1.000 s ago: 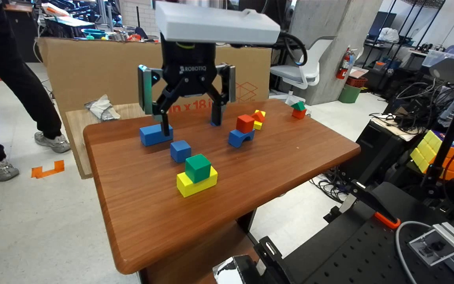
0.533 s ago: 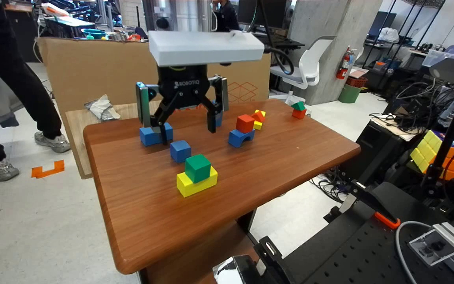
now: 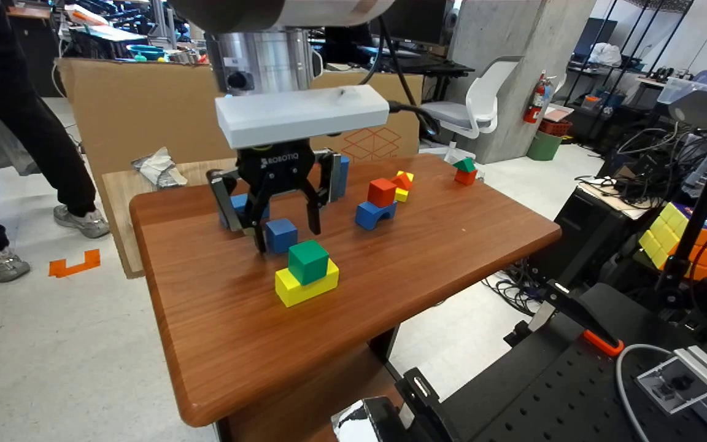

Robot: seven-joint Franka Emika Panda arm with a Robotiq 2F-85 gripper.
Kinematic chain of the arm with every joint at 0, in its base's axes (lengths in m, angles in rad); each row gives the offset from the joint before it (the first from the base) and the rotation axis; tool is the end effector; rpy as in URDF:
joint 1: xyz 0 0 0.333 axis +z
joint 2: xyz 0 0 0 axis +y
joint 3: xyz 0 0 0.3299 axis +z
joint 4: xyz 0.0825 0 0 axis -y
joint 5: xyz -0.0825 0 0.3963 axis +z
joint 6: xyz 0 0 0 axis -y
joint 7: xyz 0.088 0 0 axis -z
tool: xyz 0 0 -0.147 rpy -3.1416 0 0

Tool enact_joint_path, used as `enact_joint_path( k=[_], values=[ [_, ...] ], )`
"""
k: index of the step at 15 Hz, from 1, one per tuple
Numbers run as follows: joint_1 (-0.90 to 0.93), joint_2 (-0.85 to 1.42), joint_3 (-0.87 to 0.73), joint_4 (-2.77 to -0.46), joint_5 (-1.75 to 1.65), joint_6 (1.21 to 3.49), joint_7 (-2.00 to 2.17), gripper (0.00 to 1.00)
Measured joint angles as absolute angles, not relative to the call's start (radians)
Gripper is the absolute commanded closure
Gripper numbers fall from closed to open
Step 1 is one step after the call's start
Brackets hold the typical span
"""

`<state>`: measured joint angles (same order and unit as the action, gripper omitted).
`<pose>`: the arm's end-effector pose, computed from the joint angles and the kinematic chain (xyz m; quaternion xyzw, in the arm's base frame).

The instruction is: Put the middle blue block on the green block

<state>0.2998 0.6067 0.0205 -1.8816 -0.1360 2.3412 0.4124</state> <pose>0.5980 0.1921 0.1344 0.9966 0.0035 -0.0541 0.0628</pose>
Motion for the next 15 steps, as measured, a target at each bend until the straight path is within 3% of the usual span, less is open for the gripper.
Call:
enact_joint_path(
  k=[4,5,15],
  values=[
    [0.310,0.620,0.008,-1.862,-0.136,2.341,0.419,0.89],
    [0.310,0.621,0.006,-1.861,-0.136,2.341,0.420,0.92],
    [0.313,0.526,0.003,-1.909,-0.136,2.341,0.456,0.92]
  ],
)
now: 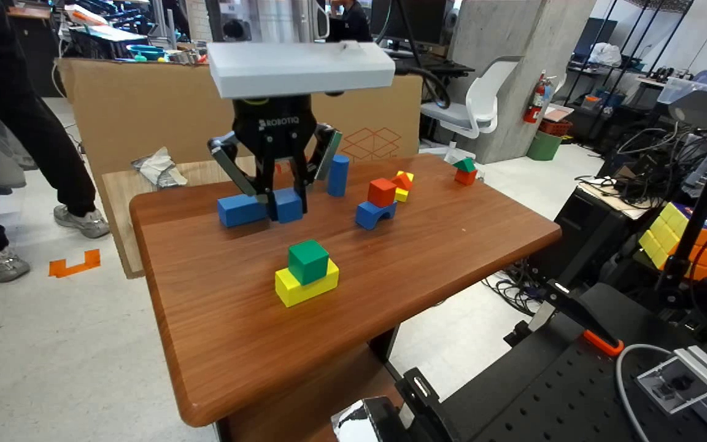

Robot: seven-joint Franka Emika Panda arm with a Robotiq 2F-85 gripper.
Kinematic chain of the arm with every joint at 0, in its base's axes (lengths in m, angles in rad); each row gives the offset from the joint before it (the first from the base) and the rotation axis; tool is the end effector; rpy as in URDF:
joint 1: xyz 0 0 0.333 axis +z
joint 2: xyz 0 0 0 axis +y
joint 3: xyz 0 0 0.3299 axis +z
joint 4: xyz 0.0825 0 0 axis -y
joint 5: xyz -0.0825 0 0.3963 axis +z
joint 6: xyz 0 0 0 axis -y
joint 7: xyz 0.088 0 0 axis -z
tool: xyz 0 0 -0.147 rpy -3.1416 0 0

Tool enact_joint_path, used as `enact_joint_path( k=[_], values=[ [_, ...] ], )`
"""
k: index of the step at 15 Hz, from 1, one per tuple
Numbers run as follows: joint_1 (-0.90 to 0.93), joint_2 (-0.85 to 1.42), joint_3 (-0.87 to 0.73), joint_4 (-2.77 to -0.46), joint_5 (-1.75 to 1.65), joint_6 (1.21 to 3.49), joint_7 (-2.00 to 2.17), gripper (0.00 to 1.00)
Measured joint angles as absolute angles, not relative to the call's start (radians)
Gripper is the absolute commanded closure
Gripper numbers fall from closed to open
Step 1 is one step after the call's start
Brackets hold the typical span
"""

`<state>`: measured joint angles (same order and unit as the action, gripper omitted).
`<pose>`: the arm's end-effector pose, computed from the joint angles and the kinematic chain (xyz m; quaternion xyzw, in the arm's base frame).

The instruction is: Put the middle blue block on the green block

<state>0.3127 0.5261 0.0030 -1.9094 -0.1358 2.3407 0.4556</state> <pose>0.6016 0.1902 0.1744 0.9976 -0.0205 -0.0266 0.0601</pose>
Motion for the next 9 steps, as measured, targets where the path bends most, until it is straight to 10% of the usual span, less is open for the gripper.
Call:
enact_joint_path(
  k=[9],
  values=[
    [0.290,0.308,0.029,-2.104,-0.088,2.341,0.468,0.92]
  ],
)
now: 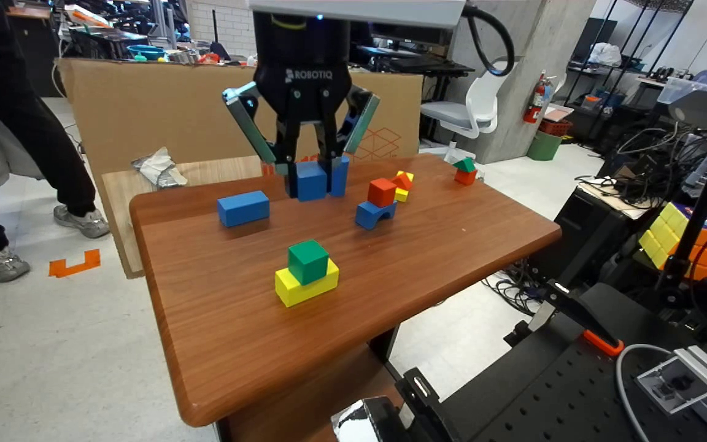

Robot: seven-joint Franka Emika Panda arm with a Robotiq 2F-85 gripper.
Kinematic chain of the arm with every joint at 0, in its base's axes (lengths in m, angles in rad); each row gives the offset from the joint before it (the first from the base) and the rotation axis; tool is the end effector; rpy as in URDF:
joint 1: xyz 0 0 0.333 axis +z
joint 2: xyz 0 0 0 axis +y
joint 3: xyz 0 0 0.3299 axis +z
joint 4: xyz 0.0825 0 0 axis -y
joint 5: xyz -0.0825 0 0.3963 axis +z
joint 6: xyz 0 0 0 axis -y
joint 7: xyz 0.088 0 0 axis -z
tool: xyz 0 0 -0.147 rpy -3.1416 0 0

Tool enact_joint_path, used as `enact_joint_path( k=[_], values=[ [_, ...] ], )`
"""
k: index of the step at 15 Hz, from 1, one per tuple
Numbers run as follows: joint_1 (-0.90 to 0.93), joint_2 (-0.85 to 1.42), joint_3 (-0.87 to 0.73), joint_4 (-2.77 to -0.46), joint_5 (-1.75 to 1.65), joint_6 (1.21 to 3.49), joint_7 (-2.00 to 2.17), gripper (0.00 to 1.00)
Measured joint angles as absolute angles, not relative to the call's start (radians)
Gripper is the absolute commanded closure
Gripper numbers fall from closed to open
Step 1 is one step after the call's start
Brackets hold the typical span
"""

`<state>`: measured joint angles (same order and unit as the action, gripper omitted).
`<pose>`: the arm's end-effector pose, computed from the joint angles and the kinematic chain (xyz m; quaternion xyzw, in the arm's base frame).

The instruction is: Put the middle blue block on the green block

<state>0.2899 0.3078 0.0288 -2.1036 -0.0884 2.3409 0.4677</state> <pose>0.5538 0.1787 0.2295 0.9981 -0.0431 -0.0223 0.0377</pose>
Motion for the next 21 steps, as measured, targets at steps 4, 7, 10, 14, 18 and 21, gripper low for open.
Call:
enact_joint_path(
  k=[4,7,10,14,18,21],
  values=[
    [0.261,0.247,0.059,-2.162,-0.019,2.342,0.426,0.92],
    [0.250,0.240,0.075,-2.183,0.008,2.342,0.387,0.92],
    [0.249,0.242,0.083,-2.202,0.004,2.343,0.369,0.92],
    [0.249,0.244,0.093,-2.226,-0.010,2.343,0.361,0.92],
    [0.249,0.244,0.096,-2.238,-0.036,2.344,0.360,0.92],
    [0.250,0.244,0.097,-2.244,-0.078,2.374,0.361,0.92]
  ],
)
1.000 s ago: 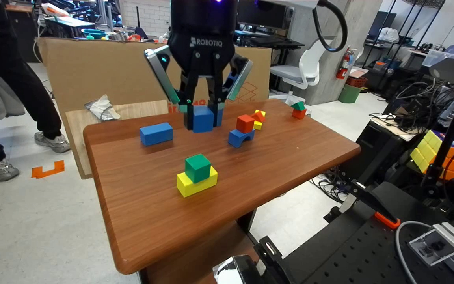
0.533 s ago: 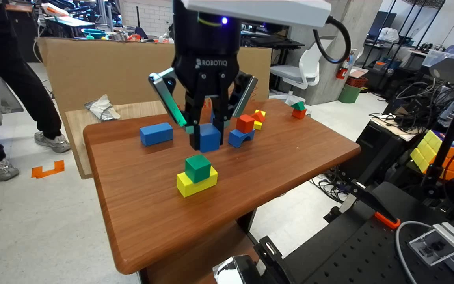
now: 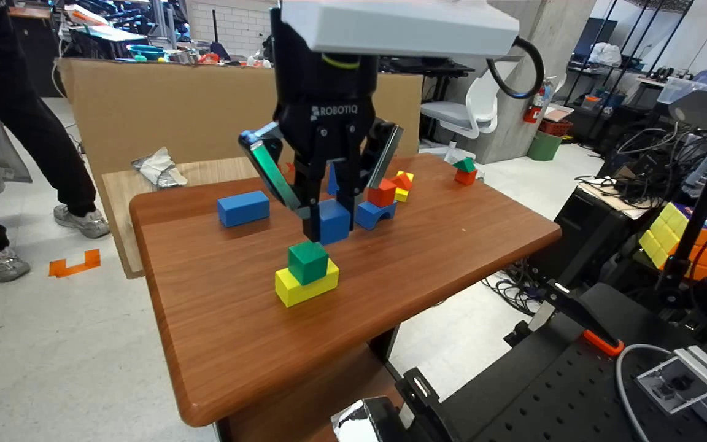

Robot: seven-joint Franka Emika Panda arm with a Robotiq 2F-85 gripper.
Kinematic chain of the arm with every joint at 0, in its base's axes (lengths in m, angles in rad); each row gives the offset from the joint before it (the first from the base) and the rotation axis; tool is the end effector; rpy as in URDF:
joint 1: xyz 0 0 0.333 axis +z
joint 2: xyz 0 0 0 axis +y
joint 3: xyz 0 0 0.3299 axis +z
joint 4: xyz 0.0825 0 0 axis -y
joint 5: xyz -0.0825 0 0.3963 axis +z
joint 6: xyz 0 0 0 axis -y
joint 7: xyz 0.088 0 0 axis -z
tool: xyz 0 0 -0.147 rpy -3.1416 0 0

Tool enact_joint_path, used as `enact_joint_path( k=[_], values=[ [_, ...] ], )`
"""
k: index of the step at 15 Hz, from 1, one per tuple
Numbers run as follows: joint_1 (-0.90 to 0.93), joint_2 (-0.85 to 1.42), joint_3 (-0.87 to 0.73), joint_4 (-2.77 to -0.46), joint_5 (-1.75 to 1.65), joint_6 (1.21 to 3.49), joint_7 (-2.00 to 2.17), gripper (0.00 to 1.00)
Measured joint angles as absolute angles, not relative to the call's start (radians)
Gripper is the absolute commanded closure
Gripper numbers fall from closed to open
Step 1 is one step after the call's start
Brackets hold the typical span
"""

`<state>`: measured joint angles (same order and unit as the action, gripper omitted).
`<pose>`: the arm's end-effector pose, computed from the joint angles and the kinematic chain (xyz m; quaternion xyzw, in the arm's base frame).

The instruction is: Put the middle blue block on the green block

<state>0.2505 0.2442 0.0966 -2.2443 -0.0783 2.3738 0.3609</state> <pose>0.5055 0.1810 0.2131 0.9981 0.0220 -0.0481 0.0325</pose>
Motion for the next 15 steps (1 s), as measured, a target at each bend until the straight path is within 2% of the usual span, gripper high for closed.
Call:
enact_joint_path(
  k=[15],
  values=[
    [0.265,0.268,0.106,-2.245,-0.117,2.396,0.362,0.92]
  ],
)
